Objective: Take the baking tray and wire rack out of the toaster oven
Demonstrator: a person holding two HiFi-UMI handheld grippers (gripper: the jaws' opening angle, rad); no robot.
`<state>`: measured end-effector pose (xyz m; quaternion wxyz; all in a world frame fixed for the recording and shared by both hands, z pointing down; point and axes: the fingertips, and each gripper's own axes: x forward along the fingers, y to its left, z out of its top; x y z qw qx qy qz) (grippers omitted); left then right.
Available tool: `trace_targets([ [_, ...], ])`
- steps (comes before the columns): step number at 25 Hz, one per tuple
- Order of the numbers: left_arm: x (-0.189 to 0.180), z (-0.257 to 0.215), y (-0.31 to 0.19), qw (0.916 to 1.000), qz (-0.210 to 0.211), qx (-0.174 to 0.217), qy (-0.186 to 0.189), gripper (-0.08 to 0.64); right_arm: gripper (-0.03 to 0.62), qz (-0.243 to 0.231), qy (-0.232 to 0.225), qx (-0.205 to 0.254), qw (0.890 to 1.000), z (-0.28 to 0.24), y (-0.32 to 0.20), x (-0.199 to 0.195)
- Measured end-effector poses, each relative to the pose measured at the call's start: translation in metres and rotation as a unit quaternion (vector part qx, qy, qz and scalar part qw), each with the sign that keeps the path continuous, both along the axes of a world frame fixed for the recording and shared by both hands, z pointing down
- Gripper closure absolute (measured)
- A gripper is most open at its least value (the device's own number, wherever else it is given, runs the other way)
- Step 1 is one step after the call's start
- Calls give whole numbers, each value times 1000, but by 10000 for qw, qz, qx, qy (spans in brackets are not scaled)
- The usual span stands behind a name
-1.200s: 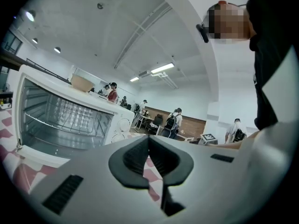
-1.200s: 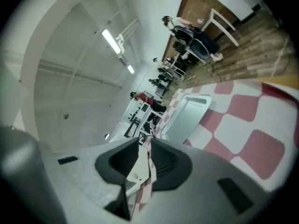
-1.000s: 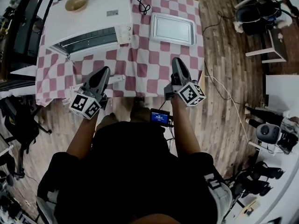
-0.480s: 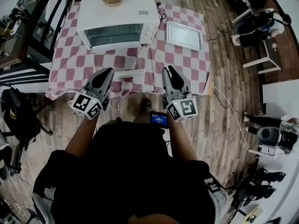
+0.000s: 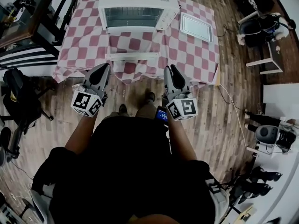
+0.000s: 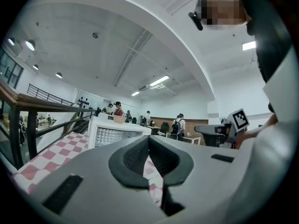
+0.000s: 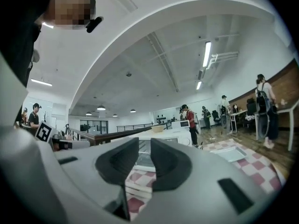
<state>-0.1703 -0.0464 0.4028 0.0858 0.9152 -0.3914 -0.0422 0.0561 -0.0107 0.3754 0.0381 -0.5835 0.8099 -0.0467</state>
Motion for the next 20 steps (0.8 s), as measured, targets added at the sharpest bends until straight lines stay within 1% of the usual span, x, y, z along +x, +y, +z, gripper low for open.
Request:
trace_targets([
  [3, -13, 5, 8, 9998, -184, 15, -63, 569, 511, 21, 167, -49, 9998, 3, 13, -6],
  [5, -17, 7, 11, 9996, -290, -2, -73, 569, 511, -4, 179, -85, 9998, 6, 17, -7],
  [7, -16, 7, 14, 9994, -338, 0, -100, 569, 511, -14, 52, -150, 9999, 10, 20, -4],
  [8, -16, 6, 16, 9994, -339, 4, -116, 569, 511, 1, -84, -201, 9998, 12, 20, -2],
  [10, -15, 3, 19, 9994, -326, 10, -133, 569, 511, 64, -345, -292, 9990, 14, 18, 4],
  [13, -14, 1, 22, 9994, -299, 10, -195, 569, 511, 46, -327, -277, 9991, 9, 17, 3],
  [16, -8, 6, 25, 9995, -214, -95, -226, 569, 511, 18, -252, -260, 9993, 6, 20, 3],
  [18, 1, 10, 30, 9996, -78, -143, -222, 569, 511, 68, -362, -335, 9988, 7, 26, 8],
  [20, 9, 10, 36, 9996, 71, -104, -254, 569, 511, 126, -535, -414, 9976, 8, 30, 13],
])
